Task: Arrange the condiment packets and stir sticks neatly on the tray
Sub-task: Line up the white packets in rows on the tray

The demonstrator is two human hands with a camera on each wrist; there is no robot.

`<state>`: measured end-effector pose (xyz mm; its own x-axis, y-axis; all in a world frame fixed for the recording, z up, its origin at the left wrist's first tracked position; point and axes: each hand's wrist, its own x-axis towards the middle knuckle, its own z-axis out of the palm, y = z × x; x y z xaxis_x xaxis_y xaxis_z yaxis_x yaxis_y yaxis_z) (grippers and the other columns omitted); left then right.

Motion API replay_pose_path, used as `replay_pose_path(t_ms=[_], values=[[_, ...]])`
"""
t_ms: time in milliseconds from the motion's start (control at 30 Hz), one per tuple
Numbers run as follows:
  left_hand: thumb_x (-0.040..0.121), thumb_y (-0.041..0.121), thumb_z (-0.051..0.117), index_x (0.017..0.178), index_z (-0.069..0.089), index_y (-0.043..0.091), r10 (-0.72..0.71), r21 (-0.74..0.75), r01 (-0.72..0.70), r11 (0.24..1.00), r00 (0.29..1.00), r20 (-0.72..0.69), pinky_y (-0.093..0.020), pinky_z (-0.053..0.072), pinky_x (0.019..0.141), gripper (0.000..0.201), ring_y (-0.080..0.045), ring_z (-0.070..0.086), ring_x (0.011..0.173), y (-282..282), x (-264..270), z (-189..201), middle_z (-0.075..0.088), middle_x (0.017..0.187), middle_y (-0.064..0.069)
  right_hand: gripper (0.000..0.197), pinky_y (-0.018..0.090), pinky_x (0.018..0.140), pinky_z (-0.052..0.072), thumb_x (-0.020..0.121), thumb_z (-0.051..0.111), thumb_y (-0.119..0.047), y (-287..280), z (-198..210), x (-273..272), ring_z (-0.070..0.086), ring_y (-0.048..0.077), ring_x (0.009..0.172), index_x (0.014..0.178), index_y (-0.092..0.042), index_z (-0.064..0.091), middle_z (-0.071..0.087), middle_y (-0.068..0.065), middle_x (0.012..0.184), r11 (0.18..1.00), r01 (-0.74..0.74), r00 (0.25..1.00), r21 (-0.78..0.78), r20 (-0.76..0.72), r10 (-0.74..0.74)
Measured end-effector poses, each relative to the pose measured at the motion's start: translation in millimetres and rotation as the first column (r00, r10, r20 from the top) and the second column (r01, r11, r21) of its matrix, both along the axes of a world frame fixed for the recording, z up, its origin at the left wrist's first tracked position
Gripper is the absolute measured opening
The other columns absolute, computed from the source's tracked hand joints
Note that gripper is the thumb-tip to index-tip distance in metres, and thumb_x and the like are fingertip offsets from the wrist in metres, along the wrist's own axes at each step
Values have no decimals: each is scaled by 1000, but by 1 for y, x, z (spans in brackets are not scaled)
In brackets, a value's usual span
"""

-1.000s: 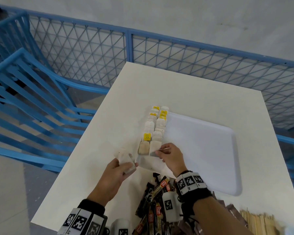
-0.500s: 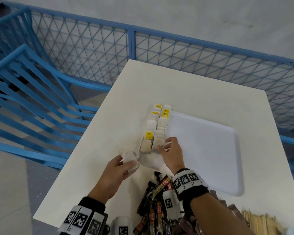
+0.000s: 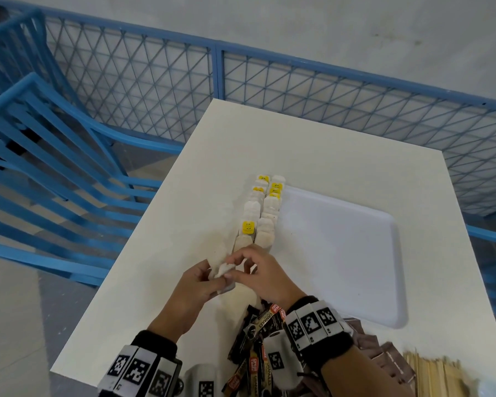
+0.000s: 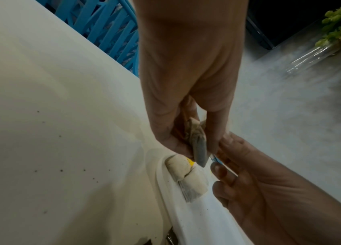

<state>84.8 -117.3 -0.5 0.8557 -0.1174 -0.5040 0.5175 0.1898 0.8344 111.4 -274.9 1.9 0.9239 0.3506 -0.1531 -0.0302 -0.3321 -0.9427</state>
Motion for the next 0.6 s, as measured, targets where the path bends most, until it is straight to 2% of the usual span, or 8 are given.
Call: replay_pose_path(t_ms=[67, 133, 200, 233, 333, 467, 567, 600], values=[[77, 6, 72, 106, 64, 5, -2, -34, 2, 999, 1000, 1, -19, 53, 73, 30, -13, 67, 86, 2, 0, 1, 70, 96, -9, 22, 8, 67, 39, 79, 72, -16, -2, 0, 0, 45, -2, 66, 79, -31, 57, 53, -9, 87, 1000, 24, 1000, 7, -17, -24], [69, 18, 81, 108, 65, 10, -25, -91, 25, 996, 1000, 2, -20, 53, 77, 43, -14, 68, 93, 4, -1, 1, 72, 99, -6, 15, 9, 64, 40, 82, 70, -18, -4, -1, -1, 47, -3, 65, 80, -26, 58, 56, -10, 83, 998, 43, 997, 42, -63, -40], [65, 28, 80, 105, 66, 11, -27, -136, 25, 990, 1000, -12, -20, 54, 79, 46, -14, 67, 98, 6, -3, 1, 72, 102, -4, 9, 13, 64, 41, 85, 67, -19, -7, -4, -2, 50, 2, 68, 82, -19, 58, 59, -5, 80, 995, 50, 993, 87, -113, -40], [71, 27, 79, 103, 66, 11, -2, -154, -2, 988, 1000, -30, -20, 54, 80, 38, -15, 67, 99, 7, -4, 0, 72, 102, -4, 9, 14, 64, 41, 86, 65, -18, -8, -5, -2, 50, 4, 68, 82, -18, 56, 58, -4, 80, 993, 55, 991, 104, -130, -41], [89, 15, 59, 102, 66, 8, 91, -142, -104, 984, 991, -93, -23, 55, 80, 17, -19, 66, 98, 11, -4, -4, 71, 102, -6, 11, 13, 61, 40, 88, 63, -17, -13, -9, -1, 50, 2, 65, 82, -20, 54, 62, -5, 79, 991, 88, 983, 103, -171, -69], [91, 13, 56, 104, 65, 5, 131, -86, -143, 986, 983, -129, -26, 51, 81, 18, -20, 64, 91, 18, -4, -8, 71, 100, -9, 10, 13, 58, 42, 86, 65, -16, -20, -20, 10, 53, 4, 65, 92, -17, 56, 65, -2, 82, 985, 170, 966, -6, -197, -167], [91, 15, 56, 104, 66, 7, 150, -70, -161, 984, 978, -144, -28, 51, 83, 18, -20, 63, 90, 22, -6, -10, 71, 97, -8, 15, 12, 61, 42, 84, 67, -14, -21, -29, 21, 53, 0, 63, 93, -17, 56, 63, -1, 76, 978, 183, 964, -96, -177, -197], [91, 15, 57, 104, 66, 7, 157, -69, -168, 983, 976, -149, -28, 51, 82, 18, -20, 63, 90, 23, -7, -10, 71, 97, -8, 15, 13, 63, 43, 83, 68, -13, -20, -31, 24, 52, 3, 63, 92, -17, 56, 62, 1, 74, 976, 182, 966, -116, -165, -200]])
